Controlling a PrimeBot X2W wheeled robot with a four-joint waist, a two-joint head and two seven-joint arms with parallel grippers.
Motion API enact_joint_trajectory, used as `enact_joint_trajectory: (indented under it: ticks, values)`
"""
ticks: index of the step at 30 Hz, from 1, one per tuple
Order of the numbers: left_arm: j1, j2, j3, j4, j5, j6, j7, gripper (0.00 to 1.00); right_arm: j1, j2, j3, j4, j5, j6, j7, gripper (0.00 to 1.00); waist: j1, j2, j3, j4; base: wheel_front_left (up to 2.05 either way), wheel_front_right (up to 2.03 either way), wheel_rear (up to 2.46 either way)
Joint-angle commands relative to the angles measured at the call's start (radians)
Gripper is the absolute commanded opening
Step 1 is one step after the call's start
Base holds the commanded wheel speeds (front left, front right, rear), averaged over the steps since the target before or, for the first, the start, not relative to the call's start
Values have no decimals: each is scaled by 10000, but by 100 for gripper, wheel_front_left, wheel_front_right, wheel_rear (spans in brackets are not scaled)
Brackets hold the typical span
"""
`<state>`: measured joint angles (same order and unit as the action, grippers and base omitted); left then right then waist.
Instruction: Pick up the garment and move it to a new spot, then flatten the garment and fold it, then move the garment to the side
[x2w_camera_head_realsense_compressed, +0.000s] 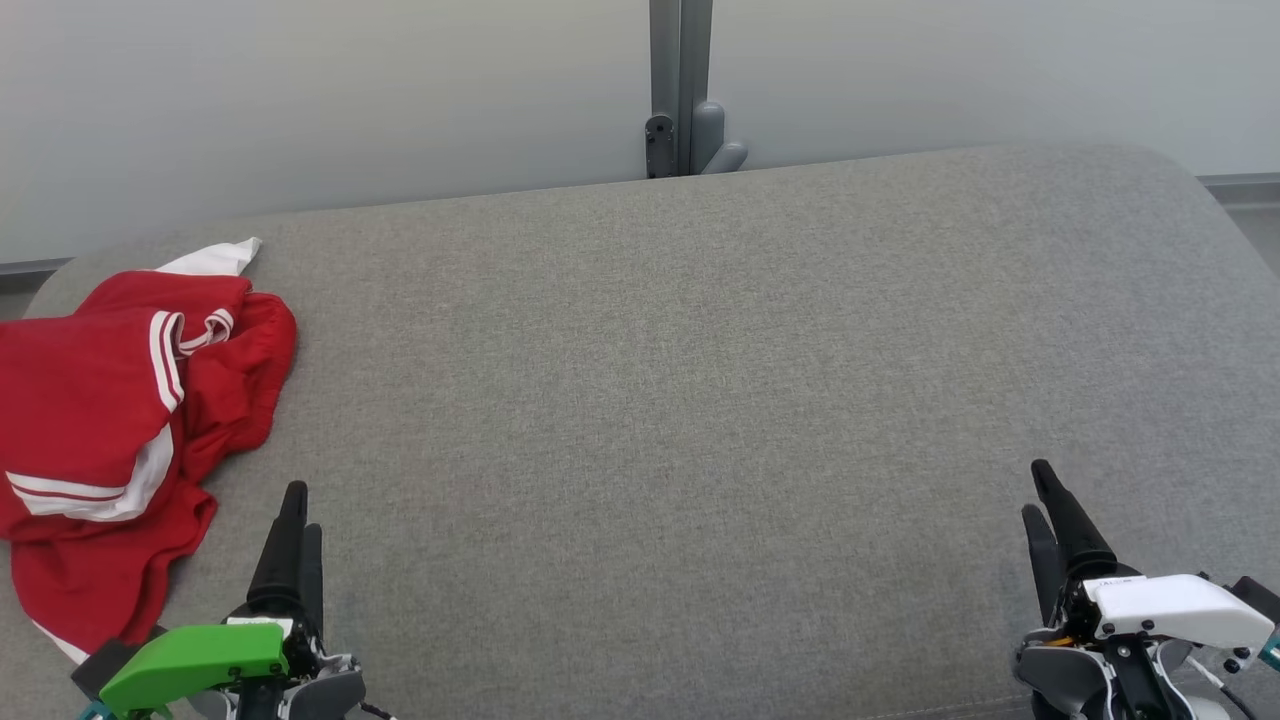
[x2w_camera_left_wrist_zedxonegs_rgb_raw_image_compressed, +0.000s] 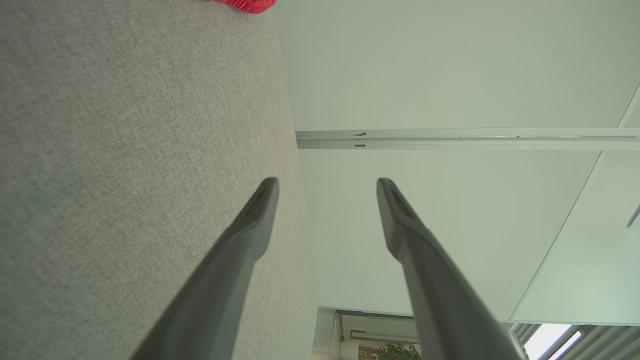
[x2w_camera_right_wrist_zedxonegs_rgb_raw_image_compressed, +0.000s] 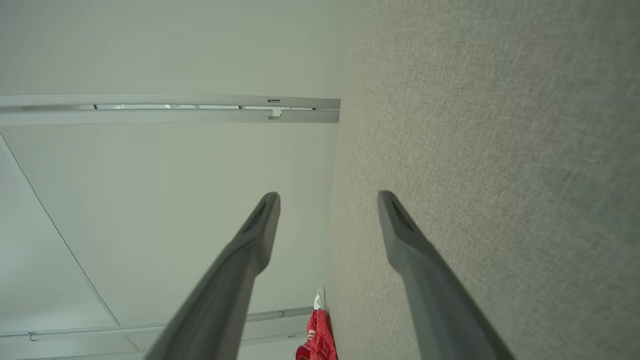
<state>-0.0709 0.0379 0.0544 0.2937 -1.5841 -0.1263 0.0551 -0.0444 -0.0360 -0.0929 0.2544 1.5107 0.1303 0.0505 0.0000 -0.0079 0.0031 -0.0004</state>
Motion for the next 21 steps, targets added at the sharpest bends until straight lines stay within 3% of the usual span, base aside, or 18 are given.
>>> enact_joint_trajectory:
  ticks: [1, 6, 21]
  values:
    - [-112, 55, -65, -188, 345, 25, -135, 100, -48, -65, 4, -314, -490, 3, -136, 100, 0, 9, -1, 2, 0, 0, 0]
    - [-102, 61, -171, -211, 945, 78, -314, 100, 1, -71, -11, -573, -1481, 3, -314, 100, 0, 11, -5, 8, 0, 0, 0]
    - [-71, 238, -441, -114, 4293, 346, -923, 100, 17, -94, 365, -1383, -6170, 3, -916, 100, 0, 21, 12, 76, 0, 0, 0]
